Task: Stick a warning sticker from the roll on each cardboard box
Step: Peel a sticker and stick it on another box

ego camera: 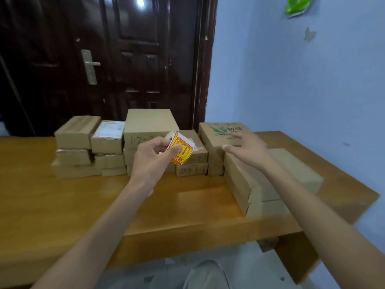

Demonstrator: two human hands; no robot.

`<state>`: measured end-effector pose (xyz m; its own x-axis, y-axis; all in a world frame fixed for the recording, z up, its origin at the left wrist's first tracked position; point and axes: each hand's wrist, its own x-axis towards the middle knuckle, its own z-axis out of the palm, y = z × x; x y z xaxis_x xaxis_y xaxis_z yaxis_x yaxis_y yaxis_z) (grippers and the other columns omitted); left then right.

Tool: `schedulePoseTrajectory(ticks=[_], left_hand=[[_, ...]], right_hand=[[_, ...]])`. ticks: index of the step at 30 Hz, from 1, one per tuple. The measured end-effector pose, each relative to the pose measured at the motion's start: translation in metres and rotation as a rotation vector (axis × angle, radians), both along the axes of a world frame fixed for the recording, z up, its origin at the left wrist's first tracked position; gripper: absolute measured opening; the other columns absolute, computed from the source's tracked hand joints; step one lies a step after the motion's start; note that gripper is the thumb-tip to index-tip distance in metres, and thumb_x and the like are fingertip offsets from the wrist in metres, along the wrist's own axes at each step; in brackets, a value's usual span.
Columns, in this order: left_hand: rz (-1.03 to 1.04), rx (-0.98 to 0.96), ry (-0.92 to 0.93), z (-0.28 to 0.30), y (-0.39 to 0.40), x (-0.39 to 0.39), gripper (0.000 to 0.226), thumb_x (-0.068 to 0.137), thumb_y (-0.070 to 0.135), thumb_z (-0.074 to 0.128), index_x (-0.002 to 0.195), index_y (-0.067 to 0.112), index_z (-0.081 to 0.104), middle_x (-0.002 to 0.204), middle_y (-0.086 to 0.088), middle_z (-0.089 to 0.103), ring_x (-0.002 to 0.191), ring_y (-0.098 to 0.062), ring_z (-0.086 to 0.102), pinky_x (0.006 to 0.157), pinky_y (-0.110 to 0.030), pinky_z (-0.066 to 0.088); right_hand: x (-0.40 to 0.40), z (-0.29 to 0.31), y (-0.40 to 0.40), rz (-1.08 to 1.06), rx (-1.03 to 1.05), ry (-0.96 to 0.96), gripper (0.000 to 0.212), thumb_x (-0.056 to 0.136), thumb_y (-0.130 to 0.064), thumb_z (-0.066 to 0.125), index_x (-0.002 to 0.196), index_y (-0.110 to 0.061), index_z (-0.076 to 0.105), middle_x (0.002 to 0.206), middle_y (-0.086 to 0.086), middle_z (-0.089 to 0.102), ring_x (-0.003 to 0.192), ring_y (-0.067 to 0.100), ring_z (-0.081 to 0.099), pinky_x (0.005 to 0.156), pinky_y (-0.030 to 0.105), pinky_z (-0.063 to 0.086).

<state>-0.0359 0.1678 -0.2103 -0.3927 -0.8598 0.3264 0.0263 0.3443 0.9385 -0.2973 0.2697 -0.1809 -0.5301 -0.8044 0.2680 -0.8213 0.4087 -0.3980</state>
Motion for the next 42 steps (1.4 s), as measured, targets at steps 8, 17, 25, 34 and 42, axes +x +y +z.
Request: schedulePoseTrajectory(ticks=[8, 17, 25, 34, 42], left_hand=[[0.216, 0.067, 0.087, -0.003, -0.045, 0.108, 0.01, 0.094, 0.027, 0.077, 0.096, 0.018, 0.079, 0.091, 0.005, 0.081, 0.087, -0.006, 0.075, 0.074, -0.012, 0.053], [0.293, 0.06, 0.155, 0.02, -0.065, 0.125, 0.015, 0.098, 0.027, 0.072, 0.107, 0.016, 0.077, 0.097, 0.004, 0.081, 0.086, -0.002, 0.075, 0.067, -0.003, 0.049], [0.316, 0.095, 0.16, 0.008, -0.066, 0.131, 0.015, 0.096, 0.025, 0.075, 0.104, 0.013, 0.078, 0.095, 0.002, 0.081, 0.082, -0.001, 0.075, 0.069, -0.009, 0.051], [0.301, 0.078, 0.199, 0.003, -0.033, 0.179, 0.015, 0.095, 0.025, 0.074, 0.103, 0.013, 0.077, 0.094, -0.003, 0.081, 0.087, -0.012, 0.075, 0.075, -0.018, 0.055], [0.406, 0.12, 0.359, -0.006, 0.005, 0.209, 0.024, 0.097, 0.03, 0.071, 0.108, 0.009, 0.074, 0.097, 0.001, 0.08, 0.09, -0.007, 0.072, 0.097, -0.037, 0.055]], right_hand=[[0.103, -0.007, -0.122, 0.169, -0.102, -0.324, 0.09, 0.097, -0.072, 0.051, 0.166, -0.018, 0.027, 0.169, 0.007, 0.036, 0.15, 0.03, 0.041, 0.115, 0.049, 0.041], [0.1, -0.019, -0.208, -0.135, -0.163, -0.942, 0.085, 0.083, -0.065, 0.059, 0.151, -0.016, 0.042, 0.142, 0.009, 0.055, 0.118, 0.036, 0.061, 0.093, 0.054, 0.06], [0.097, -0.005, -0.186, -0.125, -0.234, -0.961, 0.052, 0.095, -0.038, 0.074, 0.131, -0.009, 0.05, 0.116, 0.01, 0.064, 0.105, 0.028, 0.064, 0.089, 0.05, 0.063], [0.091, 0.014, -0.059, 0.136, -0.38, -0.907, 0.03, 0.1, -0.036, 0.07, 0.123, -0.017, 0.071, 0.117, 0.002, 0.07, 0.103, 0.016, 0.064, 0.089, 0.04, 0.059], [0.114, -0.053, -0.027, 0.341, -0.113, -1.067, 0.031, 0.1, -0.027, 0.068, 0.128, -0.013, 0.073, 0.117, 0.005, 0.079, 0.101, 0.012, 0.074, 0.091, 0.026, 0.057]])
